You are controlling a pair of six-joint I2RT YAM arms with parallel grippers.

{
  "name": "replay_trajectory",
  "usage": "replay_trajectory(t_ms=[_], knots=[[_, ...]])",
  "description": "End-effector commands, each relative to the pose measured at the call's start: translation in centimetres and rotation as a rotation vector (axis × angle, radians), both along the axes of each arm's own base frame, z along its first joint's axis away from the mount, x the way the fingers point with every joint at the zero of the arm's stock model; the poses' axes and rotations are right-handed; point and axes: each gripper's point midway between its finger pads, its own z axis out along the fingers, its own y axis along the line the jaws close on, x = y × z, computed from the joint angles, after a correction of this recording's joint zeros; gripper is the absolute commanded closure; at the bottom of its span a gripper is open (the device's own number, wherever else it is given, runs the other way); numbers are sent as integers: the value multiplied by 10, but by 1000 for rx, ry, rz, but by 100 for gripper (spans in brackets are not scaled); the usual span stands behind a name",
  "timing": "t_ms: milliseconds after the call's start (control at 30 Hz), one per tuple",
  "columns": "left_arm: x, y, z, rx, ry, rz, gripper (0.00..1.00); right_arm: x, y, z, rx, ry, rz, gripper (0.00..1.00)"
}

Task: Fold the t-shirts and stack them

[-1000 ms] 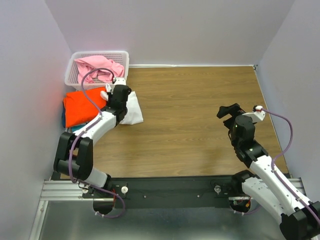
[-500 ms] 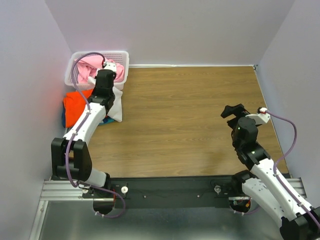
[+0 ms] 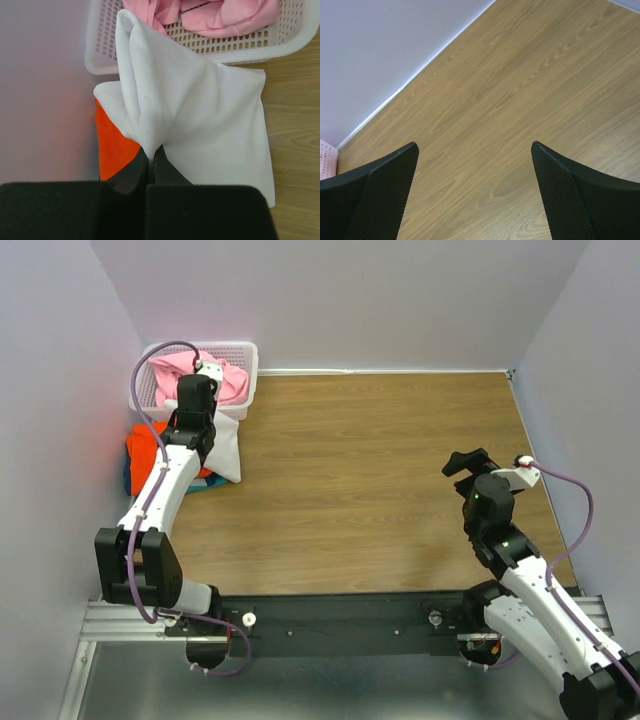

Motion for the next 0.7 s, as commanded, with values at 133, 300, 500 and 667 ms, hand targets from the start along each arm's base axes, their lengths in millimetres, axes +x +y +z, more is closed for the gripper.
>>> replay_trajectory(t_ms=[133, 300, 500, 667], knots=[[4, -13, 53, -31, -92, -84, 100, -2, -7, -11, -31, 39, -36, 0], [6, -12, 71, -30, -99, -72, 100, -2, -10, -14, -40, 47, -59, 0], [2, -7, 78, -24, -102, -44, 100, -2, -10, -15, -44, 53, -60, 0], [2, -2, 61, -10, -85, -16, 100, -3, -11, -13, -43, 44, -61, 0]])
